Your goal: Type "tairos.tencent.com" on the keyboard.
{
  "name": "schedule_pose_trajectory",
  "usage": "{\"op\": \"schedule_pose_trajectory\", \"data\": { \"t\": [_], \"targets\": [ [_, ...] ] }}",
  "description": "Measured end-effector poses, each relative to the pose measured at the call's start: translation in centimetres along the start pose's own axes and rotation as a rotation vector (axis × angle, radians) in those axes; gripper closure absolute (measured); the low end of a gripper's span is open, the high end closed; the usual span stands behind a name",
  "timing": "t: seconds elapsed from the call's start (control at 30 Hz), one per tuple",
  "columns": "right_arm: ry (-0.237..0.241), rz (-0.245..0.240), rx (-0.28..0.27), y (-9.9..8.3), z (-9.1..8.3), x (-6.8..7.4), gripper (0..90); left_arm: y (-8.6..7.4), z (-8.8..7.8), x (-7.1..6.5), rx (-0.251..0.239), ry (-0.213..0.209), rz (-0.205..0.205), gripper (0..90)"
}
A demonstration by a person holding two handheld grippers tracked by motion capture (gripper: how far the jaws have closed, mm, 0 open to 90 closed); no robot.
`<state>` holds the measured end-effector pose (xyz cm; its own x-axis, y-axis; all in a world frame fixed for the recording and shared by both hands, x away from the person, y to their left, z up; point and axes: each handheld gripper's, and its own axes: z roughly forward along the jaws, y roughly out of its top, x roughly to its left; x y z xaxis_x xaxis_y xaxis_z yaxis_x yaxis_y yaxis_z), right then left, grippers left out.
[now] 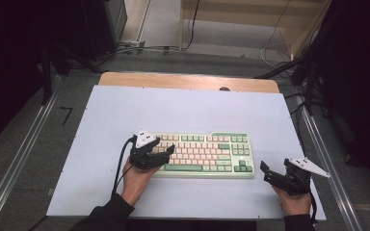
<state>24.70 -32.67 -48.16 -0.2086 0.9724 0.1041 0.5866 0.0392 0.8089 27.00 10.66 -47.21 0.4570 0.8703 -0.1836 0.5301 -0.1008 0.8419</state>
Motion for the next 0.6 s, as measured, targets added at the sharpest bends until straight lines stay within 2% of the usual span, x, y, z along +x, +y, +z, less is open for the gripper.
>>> {"op": "schedule_pose_trajectory", "data": {
  "t": [0.3, 0.37, 0.4, 0.43, 0.47, 0.5, 0.53, 0.57, 0.6],
  "targets": [
    [0.022, -0.018, 0.0, 0.4, 0.7, 0.6, 7.6, -0.6, -0.9, 0.6, -0.016, 0.021, -0.018, 55.8],
    [0.027, -0.02, 0.001, 0.5, 0.8, 0.7, 7.6, -0.7, -1.0, 0.8, -0.011, 0.02, -0.025, 61.7],
    [0.03, -0.021, 0.003, 0.6, 0.9, 0.9, 7.6, -0.8, -1.1, 0.9, -0.009, 0.017, -0.028, 69.6],
    [0.03, -0.021, 0.003, 0.6, 0.9, 0.9, 7.6, -0.8, -1.1, 0.9, -0.002, 0.015, -0.031, 69.6],
    [0.035, -0.025, 0.003, 0.7, 1.0, 1.0, 7.6, -0.9, -1.2, 1.0, 0.0, 0.014, -0.034, 76.6],
    [0.035, -0.025, 0.003, 0.7, 1.0, 1.0, 7.6, -0.9, -1.3, 1.1, 0.001, 0.017, -0.031, 76.6],
    [0.038, -0.027, 0.003, 0.8, 1.1, 1.1, 7.6, -1.0, -1.3, 1.1, -0.001, 0.017, -0.035, 83.2],
    [0.038, -0.027, 0.003, 0.8, 1.1, 1.1, 7.6, -1.0, -1.4, 1.2, -0.001, 0.017, -0.039, 83.2],
    [0.042, -0.03, 0.003, 0.8, 1.2, 1.2, 7.6, -1.0, -1.4, 1.3, 0.001, 0.017, -0.041, 87.1]
  ]
}}
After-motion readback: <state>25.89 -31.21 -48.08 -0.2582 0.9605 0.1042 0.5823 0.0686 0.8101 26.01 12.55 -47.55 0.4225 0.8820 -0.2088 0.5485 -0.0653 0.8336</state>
